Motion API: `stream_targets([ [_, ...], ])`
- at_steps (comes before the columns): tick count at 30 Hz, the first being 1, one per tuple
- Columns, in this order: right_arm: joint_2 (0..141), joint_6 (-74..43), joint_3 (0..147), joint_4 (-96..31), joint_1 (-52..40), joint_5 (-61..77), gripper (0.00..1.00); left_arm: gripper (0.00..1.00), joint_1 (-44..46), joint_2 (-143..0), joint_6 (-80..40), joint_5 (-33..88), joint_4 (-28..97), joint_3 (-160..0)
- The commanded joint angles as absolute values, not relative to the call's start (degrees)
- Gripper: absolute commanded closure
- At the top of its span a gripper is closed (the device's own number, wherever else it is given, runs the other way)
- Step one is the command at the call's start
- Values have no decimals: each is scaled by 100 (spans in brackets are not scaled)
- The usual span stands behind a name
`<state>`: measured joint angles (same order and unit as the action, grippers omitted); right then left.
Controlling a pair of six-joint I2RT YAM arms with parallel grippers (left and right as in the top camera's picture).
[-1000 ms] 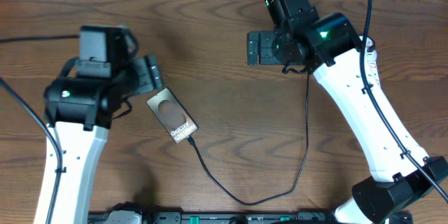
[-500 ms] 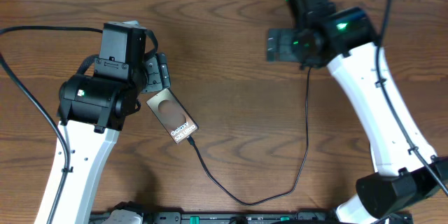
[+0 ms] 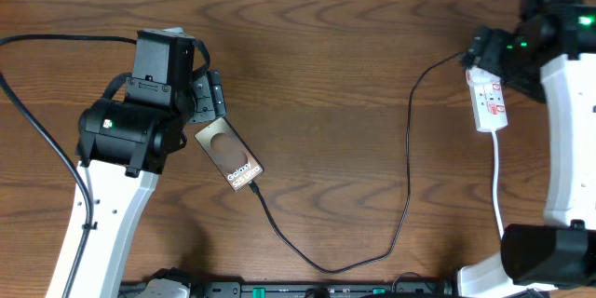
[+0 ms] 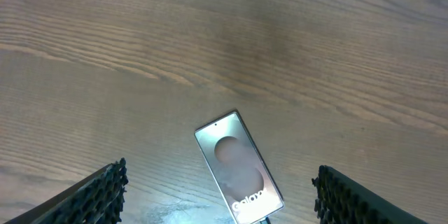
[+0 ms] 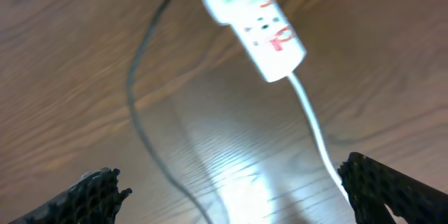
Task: Plug charger to phone and switch on socket
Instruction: 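Move the right gripper to the power strip's orange switch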
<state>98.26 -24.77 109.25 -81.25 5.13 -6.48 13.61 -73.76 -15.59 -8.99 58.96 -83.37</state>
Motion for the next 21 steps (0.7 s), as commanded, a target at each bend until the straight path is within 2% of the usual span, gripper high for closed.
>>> stream_targets([
  [1,9710,-2078,10971,-8066,923,-716,1,15,1374,-7404,-1525,-991,5911,-8433],
  [5,9749,-1509,10971,-7961,1507,-676,1,15,1374,-7404,-1527,-991,5911,-8433],
  [12,9859,209,10621,-7511,2115,-305,1,15,1374,-7404,-1527,-991,5911,-8433],
  [21,9861,292,8486,-5693,2329,808,1,16,1374,-7404,-1527,-991,5911,-8433],
])
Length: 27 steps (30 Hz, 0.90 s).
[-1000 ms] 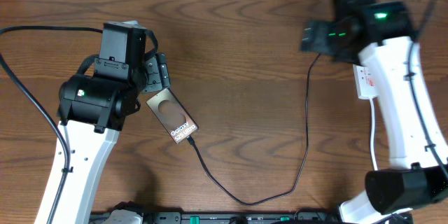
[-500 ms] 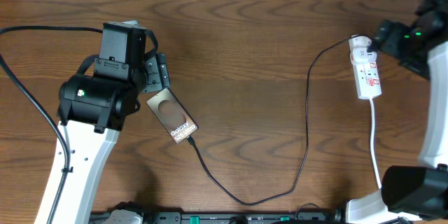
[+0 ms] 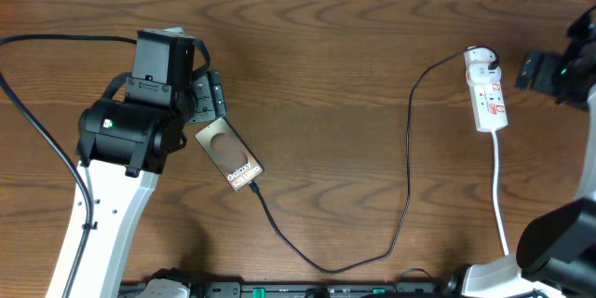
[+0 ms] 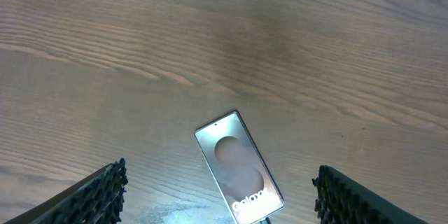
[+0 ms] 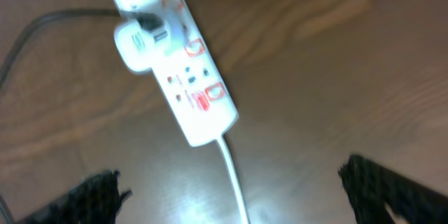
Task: Plug charger to phone and switch on socket
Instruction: 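Move the right gripper to the power strip's orange switch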
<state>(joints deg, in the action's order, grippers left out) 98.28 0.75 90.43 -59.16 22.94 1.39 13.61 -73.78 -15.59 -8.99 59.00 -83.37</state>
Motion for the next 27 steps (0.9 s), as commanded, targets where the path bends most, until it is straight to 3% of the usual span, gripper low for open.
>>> stream_targets([
  [1,9863,342,8252,-5520,2327,1020,1,16,1374,-7404,-1527,-991,5911,-8433],
  [6,10044,941,7701,-5142,2327,1964,1,15,1374,-7404,-1527,-991,5911,-8433],
  [16,11048,978,7999,-4950,2338,2008,1,16,1374,-7404,-1527,-991,5911,-8433],
  [27,11166,1044,8910,-4947,2338,1986,1,16,1374,-7404,-1527,-991,5911,-8433],
])
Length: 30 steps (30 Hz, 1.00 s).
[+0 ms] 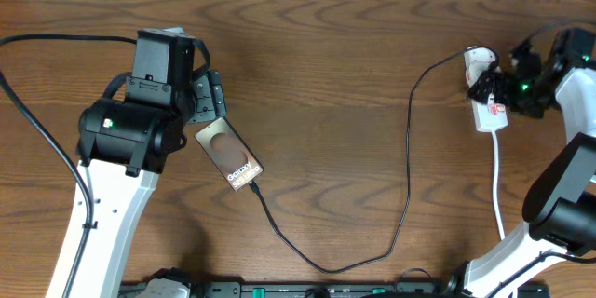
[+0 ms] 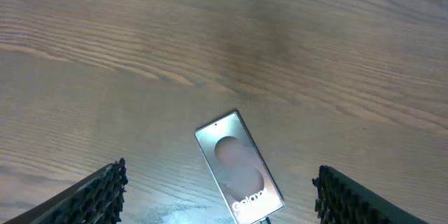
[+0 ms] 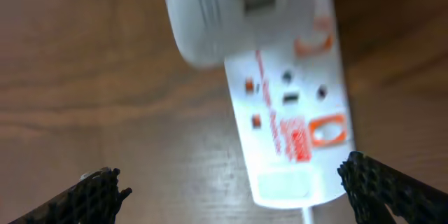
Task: Plug charger to phone and switch on socket
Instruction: 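Move the right gripper to the power strip's orange switch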
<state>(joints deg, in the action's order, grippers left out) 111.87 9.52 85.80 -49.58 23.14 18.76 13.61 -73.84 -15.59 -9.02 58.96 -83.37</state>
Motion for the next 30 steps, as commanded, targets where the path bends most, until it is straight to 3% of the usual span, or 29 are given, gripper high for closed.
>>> stream_targets([
  [1,11168,1044,8982,-4939,2338,1986,1,16,1374,-7404,-1527,-991,5911,-8433],
  [16,11196,1509,9203,-4866,2497,2187,1,16,1374,-7404,-1527,-991,5911,-8433],
  [30,12672,2093,10989,-6386,2502,2462,1,15,1374,-7404,-1527,-991,5911,-8433],
])
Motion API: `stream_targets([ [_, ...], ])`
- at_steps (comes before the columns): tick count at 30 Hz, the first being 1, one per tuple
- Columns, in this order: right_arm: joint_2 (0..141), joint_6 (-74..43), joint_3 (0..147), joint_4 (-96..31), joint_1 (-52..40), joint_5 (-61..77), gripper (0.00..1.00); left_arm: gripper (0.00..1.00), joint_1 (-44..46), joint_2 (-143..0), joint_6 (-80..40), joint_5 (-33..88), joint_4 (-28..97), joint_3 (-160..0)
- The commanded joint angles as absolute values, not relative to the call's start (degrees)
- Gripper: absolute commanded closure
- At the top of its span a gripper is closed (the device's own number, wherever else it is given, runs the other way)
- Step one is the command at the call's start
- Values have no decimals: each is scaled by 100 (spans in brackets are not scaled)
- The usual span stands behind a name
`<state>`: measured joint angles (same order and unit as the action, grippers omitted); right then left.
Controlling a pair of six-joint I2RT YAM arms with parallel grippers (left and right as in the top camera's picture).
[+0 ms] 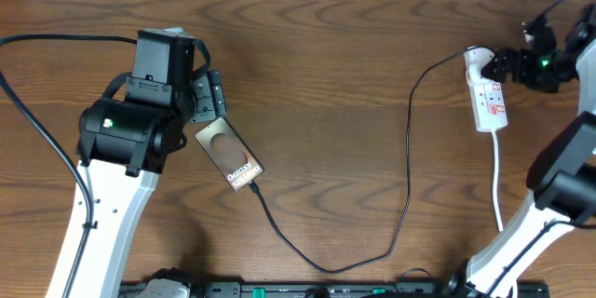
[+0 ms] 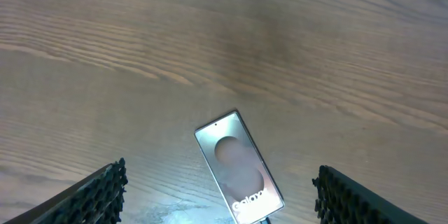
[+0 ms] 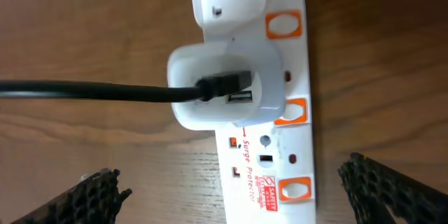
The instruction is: Plug charger to phone and switch on socket
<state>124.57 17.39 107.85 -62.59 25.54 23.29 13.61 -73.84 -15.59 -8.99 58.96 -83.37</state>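
The silver phone (image 1: pixel 231 155) lies flat and slanted on the wooden table, and the black charger cable (image 1: pixel 407 163) meets its lower end. The phone (image 2: pixel 238 168) sits between the fingers of my open left gripper (image 2: pixel 220 197), which hovers above it (image 1: pixel 209 102). The cable runs right to a white adapter (image 3: pixel 227 87) plugged into the white power strip (image 3: pixel 297 154). The strip (image 1: pixel 487 98) has orange switches (image 3: pixel 295 190). My right gripper (image 3: pixel 234 196) is open over the strip, just right of its adapter end (image 1: pixel 505 61).
The strip's own white lead (image 1: pixel 498 182) runs toward the table's front edge. The left arm's black cable (image 1: pixel 37 121) loops over the table's left side. Black bars and connectors (image 1: pixel 279 289) line the front edge.
My right gripper has moved from over the strip's middle to beside its adapter end. Its view now shows the adapter and upper sockets sharply. Left gripper and phone are unchanged.
The phone lay with the cable at its lower end under my open left gripper throughout. My right gripper was first over the strip, then off at the table's right edge, then back over the strip's middle, and now by the adapter.
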Motion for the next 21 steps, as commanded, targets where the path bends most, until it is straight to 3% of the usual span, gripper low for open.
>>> stream_targets([
  [1,12731,2235,10989,-6462,2486,2464,1,15,1374,-7404,-1527,-991,5911,-8433],
  [21,13072,2663,10984,-6571,2388,2958,1,15,1374,-7404,-1527,-991,5911,-8433],
])
